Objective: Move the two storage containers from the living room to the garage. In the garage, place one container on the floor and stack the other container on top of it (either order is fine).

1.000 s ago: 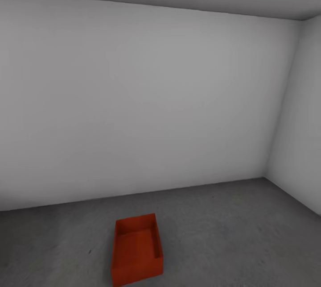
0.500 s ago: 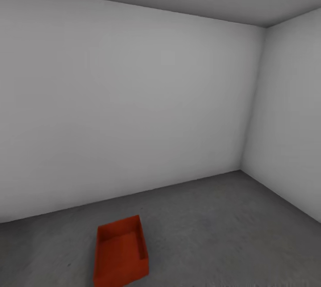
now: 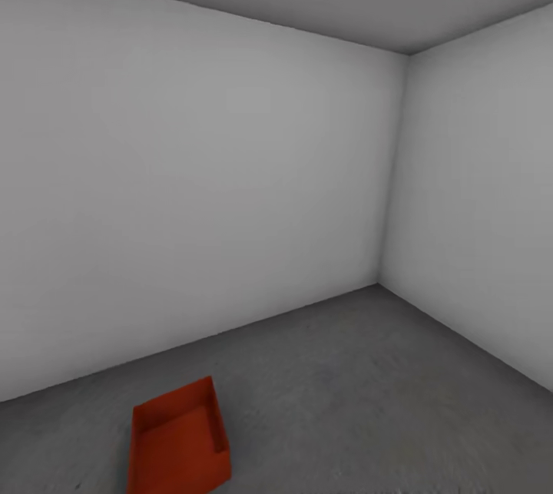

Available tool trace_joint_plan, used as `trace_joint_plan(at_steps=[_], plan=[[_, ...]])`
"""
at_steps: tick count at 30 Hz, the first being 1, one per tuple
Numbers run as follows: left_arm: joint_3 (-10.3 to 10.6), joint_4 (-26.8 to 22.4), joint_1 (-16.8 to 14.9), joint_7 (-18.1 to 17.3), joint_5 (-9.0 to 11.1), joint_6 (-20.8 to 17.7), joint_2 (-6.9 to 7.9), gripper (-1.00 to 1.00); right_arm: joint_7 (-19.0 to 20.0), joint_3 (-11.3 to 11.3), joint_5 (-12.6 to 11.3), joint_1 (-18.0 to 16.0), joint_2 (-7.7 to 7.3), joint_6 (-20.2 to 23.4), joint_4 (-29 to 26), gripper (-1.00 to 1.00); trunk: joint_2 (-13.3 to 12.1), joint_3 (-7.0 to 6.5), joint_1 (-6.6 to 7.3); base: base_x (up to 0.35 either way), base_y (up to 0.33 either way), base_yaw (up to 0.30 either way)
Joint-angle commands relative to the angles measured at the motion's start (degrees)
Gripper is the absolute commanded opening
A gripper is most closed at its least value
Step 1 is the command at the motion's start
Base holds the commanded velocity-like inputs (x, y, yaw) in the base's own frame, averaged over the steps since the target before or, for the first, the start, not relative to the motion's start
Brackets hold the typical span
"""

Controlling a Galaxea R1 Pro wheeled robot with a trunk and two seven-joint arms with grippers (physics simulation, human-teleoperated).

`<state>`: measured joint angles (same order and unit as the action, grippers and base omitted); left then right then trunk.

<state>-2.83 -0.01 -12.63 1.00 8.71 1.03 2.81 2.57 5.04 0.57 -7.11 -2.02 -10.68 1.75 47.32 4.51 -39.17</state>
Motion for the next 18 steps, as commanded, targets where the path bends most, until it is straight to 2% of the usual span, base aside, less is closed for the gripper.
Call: trace_joint_plan(at_steps=[1,18], plan=[[-0.26,0.01,-0.03,0.05,0.25,0.11,0.00,1.00,0.07,0.41,0.04,-0.10,0.00,-0.31,0.19,1.00,0.07,0.09,-0.01,0.000,0.000,-0.286],[-0.25,0.01,-0.03,0.05,0.25,0.11,-0.26,1.00,0.07,0.41,0.04,-0.10,0.07,-0.31,0.19,1.00,0.07,0.09,-0.01,0.000,0.000,-0.289]])
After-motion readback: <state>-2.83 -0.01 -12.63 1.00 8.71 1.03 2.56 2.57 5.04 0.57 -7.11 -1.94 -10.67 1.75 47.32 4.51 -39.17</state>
